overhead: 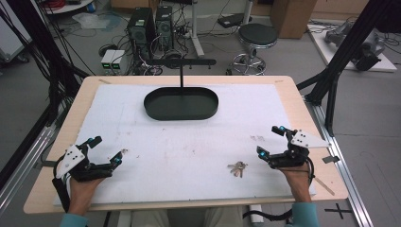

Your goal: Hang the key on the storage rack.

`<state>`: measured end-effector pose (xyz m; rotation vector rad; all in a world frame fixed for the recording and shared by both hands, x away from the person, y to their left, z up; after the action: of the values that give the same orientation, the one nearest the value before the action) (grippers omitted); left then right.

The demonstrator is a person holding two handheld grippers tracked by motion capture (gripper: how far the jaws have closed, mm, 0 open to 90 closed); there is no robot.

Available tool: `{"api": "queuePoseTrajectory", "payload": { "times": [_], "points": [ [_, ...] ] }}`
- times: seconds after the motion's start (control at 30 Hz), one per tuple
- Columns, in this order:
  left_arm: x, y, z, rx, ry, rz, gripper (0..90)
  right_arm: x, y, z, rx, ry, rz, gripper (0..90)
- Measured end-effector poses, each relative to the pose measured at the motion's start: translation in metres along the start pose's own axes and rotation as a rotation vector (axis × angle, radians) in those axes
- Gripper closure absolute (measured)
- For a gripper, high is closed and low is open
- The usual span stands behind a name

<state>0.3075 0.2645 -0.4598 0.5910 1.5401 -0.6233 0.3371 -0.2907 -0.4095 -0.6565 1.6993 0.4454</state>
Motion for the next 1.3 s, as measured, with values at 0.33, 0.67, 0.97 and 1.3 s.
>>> {"api": "queuePoseTrajectory", "payload": {
  "times": [0.33,0.67,0.97,1.3],
  "points": [
    [0.000,0.000,0.000,0.002,0.001,0.000,1.7,-0.031,-0.001,-0.001,-0.153,0.172,-0.169,0.6],
    [0.000,0.000,0.000,0.001,0.001,-0.001,1.7,-0.036,0.005,0.012,-0.256,0.268,-0.287,0.7],
    [0.000,0.000,0.000,0.002,0.004,0.002,1.7,-0.022,0.017,0.022,-0.332,0.394,-0.373,0.7],
    [0.000,0.000,0.000,0.003,0.003,0.005,1.7,-0.006,0.026,0.031,-0.384,0.520,-0.430,0.7]
  ]
}}
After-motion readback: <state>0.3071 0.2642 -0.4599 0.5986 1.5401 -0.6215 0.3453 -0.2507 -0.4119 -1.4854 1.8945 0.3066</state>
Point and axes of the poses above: each handheld gripper's, and its own axes: z roughly forward along the jaws, x roughly out of its underside, y roughly to its left, the point moved 5 cm from there along z, roughly forward along the jaws, and after that the axes turned 10 degrees about x, right-handed, at the moved point
